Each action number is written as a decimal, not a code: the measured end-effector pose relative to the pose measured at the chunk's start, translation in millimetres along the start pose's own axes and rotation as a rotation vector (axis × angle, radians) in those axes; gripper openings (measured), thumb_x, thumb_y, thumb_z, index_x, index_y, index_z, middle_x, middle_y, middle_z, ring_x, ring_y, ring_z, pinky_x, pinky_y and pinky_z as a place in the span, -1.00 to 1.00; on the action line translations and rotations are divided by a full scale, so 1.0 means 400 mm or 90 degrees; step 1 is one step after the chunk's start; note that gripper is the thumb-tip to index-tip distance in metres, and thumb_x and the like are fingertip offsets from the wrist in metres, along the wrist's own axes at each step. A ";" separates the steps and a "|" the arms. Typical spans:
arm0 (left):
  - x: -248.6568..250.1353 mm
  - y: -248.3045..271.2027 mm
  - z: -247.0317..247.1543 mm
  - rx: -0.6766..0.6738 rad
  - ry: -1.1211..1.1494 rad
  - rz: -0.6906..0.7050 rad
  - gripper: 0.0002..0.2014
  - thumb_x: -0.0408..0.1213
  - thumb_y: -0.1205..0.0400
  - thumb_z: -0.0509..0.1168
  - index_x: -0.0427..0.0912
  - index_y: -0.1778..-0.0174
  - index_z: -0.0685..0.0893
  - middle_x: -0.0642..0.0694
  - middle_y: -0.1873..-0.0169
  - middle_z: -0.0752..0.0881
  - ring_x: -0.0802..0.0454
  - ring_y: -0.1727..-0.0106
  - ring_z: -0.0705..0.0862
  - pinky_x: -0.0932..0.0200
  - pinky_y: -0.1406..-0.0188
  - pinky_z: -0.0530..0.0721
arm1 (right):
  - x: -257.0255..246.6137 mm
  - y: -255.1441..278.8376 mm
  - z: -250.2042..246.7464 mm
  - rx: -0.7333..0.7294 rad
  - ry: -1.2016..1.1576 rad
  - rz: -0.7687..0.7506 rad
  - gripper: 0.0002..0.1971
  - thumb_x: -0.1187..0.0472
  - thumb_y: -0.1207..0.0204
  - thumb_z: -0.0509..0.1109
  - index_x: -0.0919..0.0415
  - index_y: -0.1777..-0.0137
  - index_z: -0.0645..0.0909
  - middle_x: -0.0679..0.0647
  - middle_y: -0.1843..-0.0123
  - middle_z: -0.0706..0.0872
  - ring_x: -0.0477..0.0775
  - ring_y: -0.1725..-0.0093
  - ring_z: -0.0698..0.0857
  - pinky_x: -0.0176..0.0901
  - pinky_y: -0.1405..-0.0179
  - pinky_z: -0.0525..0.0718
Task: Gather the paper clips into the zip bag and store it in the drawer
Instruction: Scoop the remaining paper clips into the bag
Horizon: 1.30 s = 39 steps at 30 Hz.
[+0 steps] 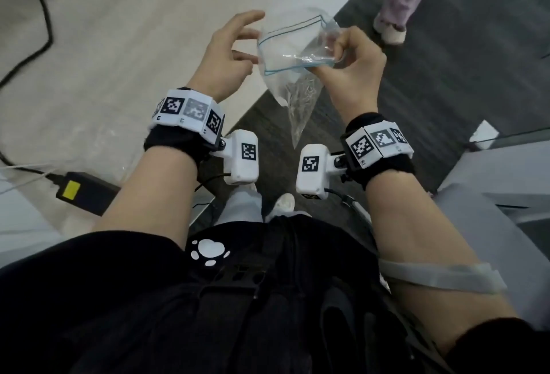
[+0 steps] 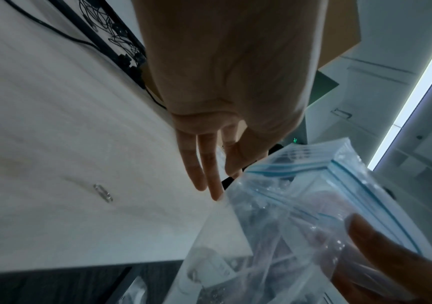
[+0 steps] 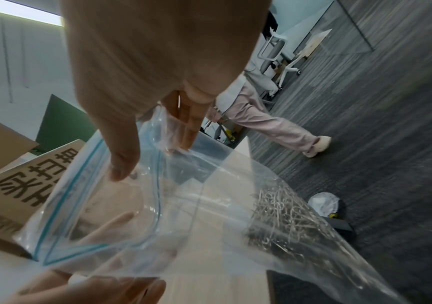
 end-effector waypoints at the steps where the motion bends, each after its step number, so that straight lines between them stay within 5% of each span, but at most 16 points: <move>1: -0.010 0.001 0.014 -0.015 -0.004 -0.014 -0.31 -0.74 -0.42 0.09 -0.07 -0.42 0.45 -0.04 -0.24 0.50 0.25 0.12 0.61 0.40 0.15 0.66 | 0.016 0.014 -0.010 0.000 0.007 0.014 -0.61 0.07 -0.14 0.58 0.01 0.44 0.34 0.23 0.39 0.59 -0.04 0.30 0.58 -0.38 0.32 0.44; 6: -0.093 -0.008 0.058 -0.056 -0.023 -0.111 -0.36 -0.67 -0.48 0.00 0.00 -0.38 0.51 -0.05 -0.26 0.54 0.20 0.11 0.68 0.20 0.04 0.67 | 0.099 0.081 -0.016 -0.017 0.069 0.102 -0.51 0.27 -0.17 0.60 -0.03 0.48 0.25 -0.10 0.48 0.44 -0.24 0.44 0.34 -0.47 0.42 0.31; 10: -0.184 -0.028 0.037 -0.020 -0.052 -0.151 -0.34 -0.66 -0.42 -0.05 -0.04 -0.35 0.53 -0.10 -0.30 0.56 0.06 -0.11 0.62 0.18 0.01 0.63 | 0.147 0.121 0.020 -0.037 0.081 0.151 -0.55 0.15 -0.16 0.65 0.09 0.46 0.32 0.05 0.46 0.48 -0.20 0.44 0.33 -0.47 0.44 0.30; 12: -0.220 -0.045 0.018 0.003 -0.082 -0.141 -0.36 -0.66 -0.41 -0.02 -0.12 -0.36 0.53 -0.13 -0.32 0.56 0.04 -0.23 0.56 0.19 -0.20 0.60 | 0.173 0.133 0.045 -0.026 0.083 0.167 -0.48 0.11 -0.15 0.65 0.01 0.48 0.23 0.10 0.45 0.47 -0.14 0.41 0.36 -0.42 0.46 0.30; 13: -0.236 -0.053 0.009 0.012 -0.104 -0.132 -0.39 -0.66 -0.43 0.01 -0.17 -0.38 0.52 -0.14 -0.35 0.54 0.05 -0.30 0.52 0.30 -0.30 0.53 | 0.188 0.138 0.057 -0.021 0.089 0.171 -0.45 0.09 -0.14 0.65 -0.01 0.48 0.20 0.15 0.46 0.48 -0.10 0.39 0.41 -0.38 0.44 0.31; 15: -0.262 -0.074 -0.008 0.022 -0.151 -0.118 -0.45 -0.64 -0.51 0.06 -0.22 -0.42 0.47 -0.11 -0.41 0.47 0.14 -0.38 0.40 0.74 -0.14 0.34 | 0.220 0.149 0.083 -0.015 0.100 0.185 -0.43 0.12 -0.15 0.65 -0.03 0.50 0.17 0.28 0.45 0.54 -0.05 0.34 0.47 -0.36 0.42 0.33; 18: -0.300 -0.097 -0.022 0.030 -0.151 -0.109 -0.46 -0.66 -0.55 0.03 -0.27 -0.46 0.40 -0.16 -0.48 0.38 0.11 -0.49 0.31 0.90 0.01 0.18 | 0.253 0.174 0.106 0.002 0.101 0.204 -0.41 0.16 -0.18 0.66 -0.01 0.51 0.16 0.05 0.40 0.63 -0.17 0.19 0.64 -0.56 0.37 0.36; 21: -0.341 -0.104 -0.025 0.030 -0.165 -0.115 -0.34 -0.71 -0.47 -0.05 -0.24 -0.51 0.33 -0.21 -0.59 0.24 -0.07 -0.65 0.10 0.54 -0.50 0.10 | 0.269 0.194 0.112 0.036 0.080 0.219 -0.44 0.13 -0.17 0.62 0.00 0.50 0.17 -0.08 0.23 0.72 -0.15 -0.06 0.73 -0.62 0.23 0.47; 24: -0.365 -0.103 -0.019 0.038 -0.157 -0.120 -0.33 -0.69 -0.46 -0.05 -0.24 -0.53 0.30 -0.22 -0.60 0.23 -0.09 -0.66 0.09 0.15 -0.65 0.03 | 0.284 0.208 0.106 0.059 0.077 0.234 -0.50 0.11 -0.15 0.59 0.01 0.49 0.19 0.03 0.12 0.77 -0.11 -0.13 0.73 -0.51 0.09 0.58; 27: -0.373 -0.106 -0.013 0.070 -0.130 -0.097 -0.39 -0.64 -0.46 -0.01 -0.28 -0.46 0.41 -0.27 -0.53 0.35 -0.13 -0.61 0.24 0.12 -0.63 0.19 | 0.295 0.214 0.103 0.060 0.107 0.244 -0.47 0.17 -0.16 0.62 0.00 0.48 0.19 0.11 0.14 0.77 -0.12 -0.13 0.72 -0.48 0.12 0.60; 29: -0.376 -0.110 -0.022 0.117 -0.185 -0.073 -0.48 -0.58 -0.46 0.06 -0.30 -0.36 0.53 -0.26 -0.40 0.48 -0.11 -0.51 0.40 0.34 -0.54 0.26 | 0.303 0.212 0.105 0.060 0.139 0.242 -0.45 0.26 -0.17 0.62 -0.02 0.48 0.18 0.10 0.18 0.75 -0.08 -0.11 0.73 -0.50 0.21 0.56; 31: -0.380 -0.119 -0.035 0.152 -0.244 -0.066 -0.57 -0.49 -0.49 0.16 -0.24 -0.28 0.61 -0.21 -0.29 0.53 -0.07 -0.37 0.49 0.51 -0.36 0.34 | 0.313 0.209 0.111 0.059 0.161 0.242 -0.45 0.28 -0.18 0.60 -0.03 0.49 0.18 0.17 0.18 0.76 0.02 -0.09 0.75 -0.31 0.20 0.61; 33: -0.387 -0.127 -0.042 0.161 -0.265 -0.074 -0.65 -0.39 -0.51 0.24 -0.18 -0.22 0.66 -0.18 -0.24 0.54 -0.07 -0.31 0.51 0.41 -0.32 0.45 | 0.323 0.206 0.121 0.058 0.168 0.242 -0.45 0.27 -0.17 0.60 -0.03 0.49 0.18 0.31 0.21 0.74 0.11 -0.05 0.75 -0.14 0.18 0.64; 37: -0.399 -0.138 -0.046 0.171 -0.308 -0.059 -0.78 -0.30 -0.51 0.35 -0.10 -0.06 0.73 -0.09 -0.13 0.61 -0.05 -0.18 0.58 0.68 0.03 0.36 | 0.343 0.205 0.146 0.043 0.162 0.248 -0.43 0.30 -0.16 0.61 -0.02 0.49 0.17 0.29 0.33 0.66 0.15 -0.08 0.75 -0.23 0.26 0.56; 39: -0.400 -0.143 -0.048 0.184 -0.301 -0.040 -0.82 -0.26 -0.49 0.38 -0.07 0.01 0.75 -0.09 -0.06 0.67 -0.02 -0.06 0.65 0.50 -0.01 0.52 | 0.348 0.205 0.162 0.036 0.136 0.250 -0.42 0.22 -0.17 0.65 -0.02 0.49 0.17 0.24 0.29 0.70 0.00 -0.10 0.75 -0.36 0.28 0.55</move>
Point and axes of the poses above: each hand's wrist, its own y-axis away from the middle knuckle, its own z-axis out of the palm, x = y × z, the point moved 3 cm from there along -y, towards the middle knuckle
